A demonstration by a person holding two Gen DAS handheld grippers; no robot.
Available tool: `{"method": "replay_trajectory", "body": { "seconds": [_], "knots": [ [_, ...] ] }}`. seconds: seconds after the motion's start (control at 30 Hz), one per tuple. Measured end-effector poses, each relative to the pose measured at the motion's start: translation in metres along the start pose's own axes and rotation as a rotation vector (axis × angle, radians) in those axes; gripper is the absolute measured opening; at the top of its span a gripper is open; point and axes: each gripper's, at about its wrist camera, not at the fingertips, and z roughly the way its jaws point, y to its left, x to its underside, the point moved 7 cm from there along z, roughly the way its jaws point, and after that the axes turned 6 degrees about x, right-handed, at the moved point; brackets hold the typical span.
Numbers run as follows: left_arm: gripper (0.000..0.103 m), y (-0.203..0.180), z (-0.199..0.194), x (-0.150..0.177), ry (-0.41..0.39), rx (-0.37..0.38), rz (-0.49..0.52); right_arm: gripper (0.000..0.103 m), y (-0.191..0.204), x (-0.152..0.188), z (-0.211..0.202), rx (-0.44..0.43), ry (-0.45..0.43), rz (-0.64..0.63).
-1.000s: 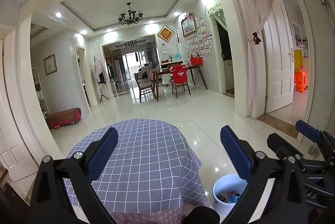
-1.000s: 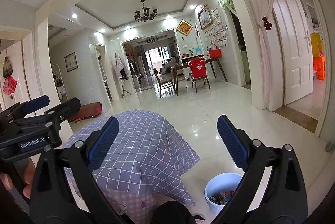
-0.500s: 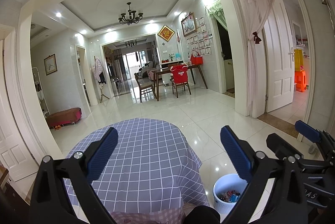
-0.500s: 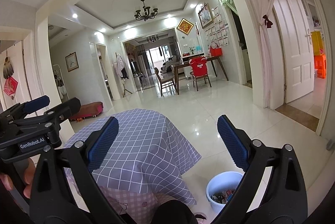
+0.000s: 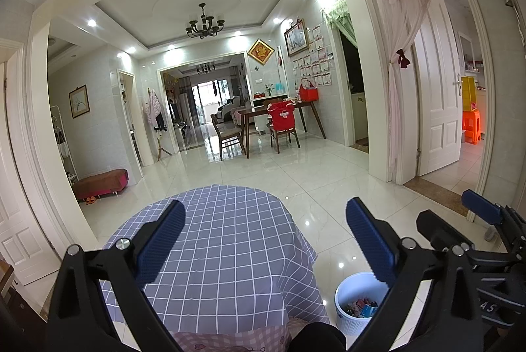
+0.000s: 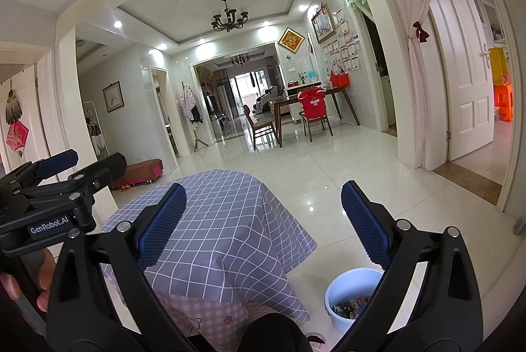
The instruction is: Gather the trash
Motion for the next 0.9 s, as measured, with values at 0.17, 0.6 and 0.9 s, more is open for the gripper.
{"method": "replay_trajectory", "body": {
  "seconds": [0.17, 0.6, 0.9],
  "knots": [
    [0.096, -0.001, 0.001, 0.003, 0.003, -0.002, 0.000, 0.093, 0.001, -0.001, 0.000, 0.000, 0.000, 0.001],
    [0.096, 0.010, -0.005, 0.015, 0.003, -0.018, -0.002, 0.093, 0.011, 0.002, -0.006, -0.005, 0.005, 0.000],
    [0.096, 0.022, -0.014, 0.020, -0.001, -0.027, -0.009, 0.093, 0.034, 0.004, -0.013, -0.020, 0.013, -0.009]
  ]
}}
